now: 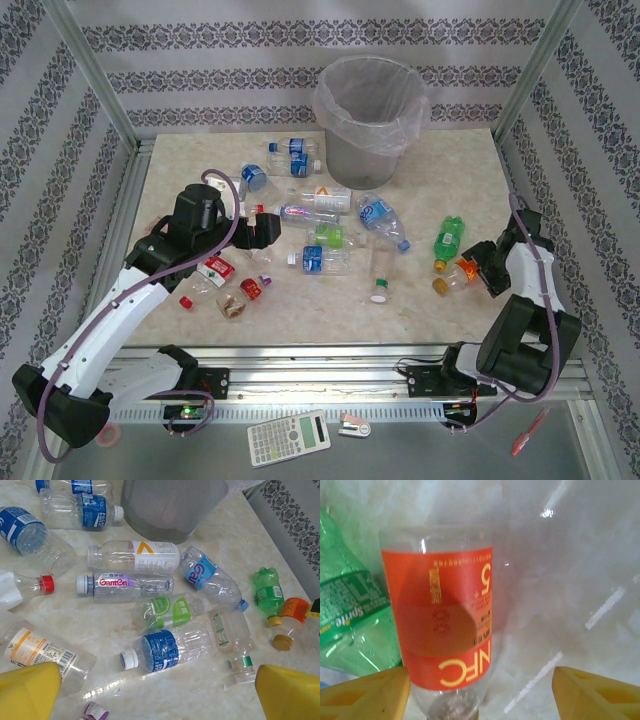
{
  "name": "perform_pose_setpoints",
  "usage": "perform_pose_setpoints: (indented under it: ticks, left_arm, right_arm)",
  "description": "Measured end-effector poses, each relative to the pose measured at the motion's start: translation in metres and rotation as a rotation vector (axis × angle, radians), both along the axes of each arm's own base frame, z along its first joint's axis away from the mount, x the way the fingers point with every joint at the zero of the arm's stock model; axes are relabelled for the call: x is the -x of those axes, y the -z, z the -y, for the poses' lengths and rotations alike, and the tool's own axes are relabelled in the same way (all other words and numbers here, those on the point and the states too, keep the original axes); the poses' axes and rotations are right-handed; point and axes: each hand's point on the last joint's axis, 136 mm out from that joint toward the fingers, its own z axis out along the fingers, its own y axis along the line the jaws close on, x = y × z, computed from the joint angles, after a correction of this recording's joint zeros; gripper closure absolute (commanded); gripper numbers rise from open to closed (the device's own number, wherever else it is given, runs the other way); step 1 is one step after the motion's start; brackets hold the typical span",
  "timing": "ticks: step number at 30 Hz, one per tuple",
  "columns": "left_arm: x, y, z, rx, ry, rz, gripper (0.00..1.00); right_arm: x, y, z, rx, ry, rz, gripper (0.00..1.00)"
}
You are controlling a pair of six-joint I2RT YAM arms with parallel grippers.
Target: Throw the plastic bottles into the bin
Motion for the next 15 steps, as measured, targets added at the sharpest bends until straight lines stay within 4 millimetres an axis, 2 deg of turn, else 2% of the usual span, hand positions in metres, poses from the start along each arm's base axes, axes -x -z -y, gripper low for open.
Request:
perform_pose_setpoints:
  ticks: [9,15]
  left_arm:
    - [0.000,0.003,-0.004,-0.023,-0.019,-0.004,0.00]
    - [-0.001,0.004,-0.008,-0.036,-0.032,-0.004,0.00]
  right_arm:
    - [-0.021,0.020,0.005,-0.035,0.015,0.014,0.27]
    - [-0.018,0.038,0.003,-0.054,0.039,-0.013,0.28]
